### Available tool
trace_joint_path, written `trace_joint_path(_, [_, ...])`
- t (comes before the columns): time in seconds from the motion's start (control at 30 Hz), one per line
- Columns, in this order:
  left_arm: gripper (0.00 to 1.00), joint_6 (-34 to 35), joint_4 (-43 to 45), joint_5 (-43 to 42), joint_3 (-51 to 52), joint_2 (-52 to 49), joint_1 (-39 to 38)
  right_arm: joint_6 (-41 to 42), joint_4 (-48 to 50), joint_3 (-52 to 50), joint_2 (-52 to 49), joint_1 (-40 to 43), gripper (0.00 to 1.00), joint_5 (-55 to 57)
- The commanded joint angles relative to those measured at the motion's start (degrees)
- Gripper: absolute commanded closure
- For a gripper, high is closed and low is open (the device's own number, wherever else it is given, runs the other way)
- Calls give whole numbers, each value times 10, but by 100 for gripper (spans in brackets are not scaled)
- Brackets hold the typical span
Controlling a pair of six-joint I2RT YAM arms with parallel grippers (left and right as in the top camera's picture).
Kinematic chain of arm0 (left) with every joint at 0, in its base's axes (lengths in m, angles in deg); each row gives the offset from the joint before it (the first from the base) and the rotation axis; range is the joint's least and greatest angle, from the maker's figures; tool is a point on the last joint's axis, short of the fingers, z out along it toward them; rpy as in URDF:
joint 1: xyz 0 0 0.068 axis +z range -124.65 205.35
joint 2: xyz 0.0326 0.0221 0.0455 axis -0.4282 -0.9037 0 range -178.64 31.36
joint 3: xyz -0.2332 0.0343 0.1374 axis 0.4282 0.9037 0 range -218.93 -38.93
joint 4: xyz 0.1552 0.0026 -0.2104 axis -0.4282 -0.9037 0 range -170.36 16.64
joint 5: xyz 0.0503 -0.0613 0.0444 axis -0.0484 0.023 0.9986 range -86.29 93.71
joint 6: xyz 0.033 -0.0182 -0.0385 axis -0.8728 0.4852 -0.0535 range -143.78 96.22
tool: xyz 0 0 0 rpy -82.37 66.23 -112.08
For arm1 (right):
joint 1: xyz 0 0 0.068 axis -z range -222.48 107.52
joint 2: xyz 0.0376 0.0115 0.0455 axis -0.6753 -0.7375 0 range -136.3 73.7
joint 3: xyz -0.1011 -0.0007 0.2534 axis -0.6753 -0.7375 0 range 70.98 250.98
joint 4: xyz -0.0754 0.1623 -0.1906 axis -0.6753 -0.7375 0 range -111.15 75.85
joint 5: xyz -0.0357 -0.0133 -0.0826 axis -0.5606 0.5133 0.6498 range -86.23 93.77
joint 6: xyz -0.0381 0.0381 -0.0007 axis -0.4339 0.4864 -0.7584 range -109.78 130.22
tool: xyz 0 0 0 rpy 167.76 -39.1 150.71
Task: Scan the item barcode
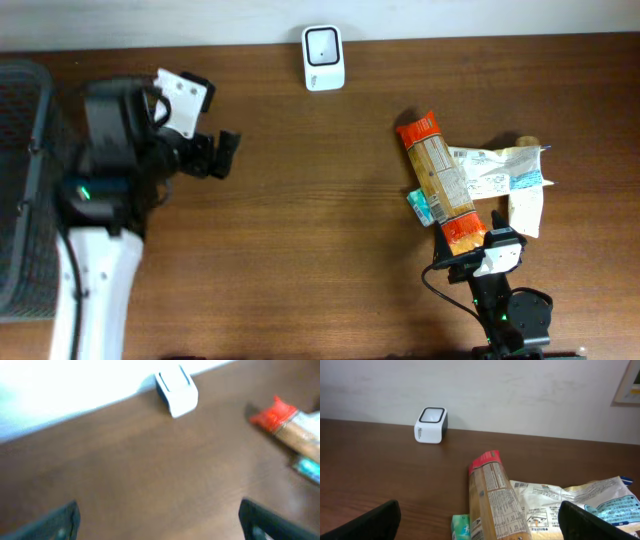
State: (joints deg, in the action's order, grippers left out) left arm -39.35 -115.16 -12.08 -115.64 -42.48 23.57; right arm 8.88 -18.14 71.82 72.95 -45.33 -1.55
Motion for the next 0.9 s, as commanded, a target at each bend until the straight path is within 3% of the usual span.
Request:
trace_joint_path(0.0, [1,-8,142,1,210,104,1,1,-1,-5,6,3,1,-3])
trace_joint_path(0.17, [1,-22,411,8,548,347,1,1,-1,-5,6,3,1,-3])
trace_joint_path(0.3, [1,-73,484,17,689,512,1,1,-1,-5,6,3,1,-3])
trace_joint_path(0.47, [1,-73,491,53,756,620,1,1,-1,-5,6,3,1,-3])
trace_joint_path(0.7, [1,-68,381,51,762,724,14,1,-1,-5,5,3,1,-3])
trace_joint_path(0.87, [1,-68,382,51,762,735,14,1,-1,-5,5,3,1,-3])
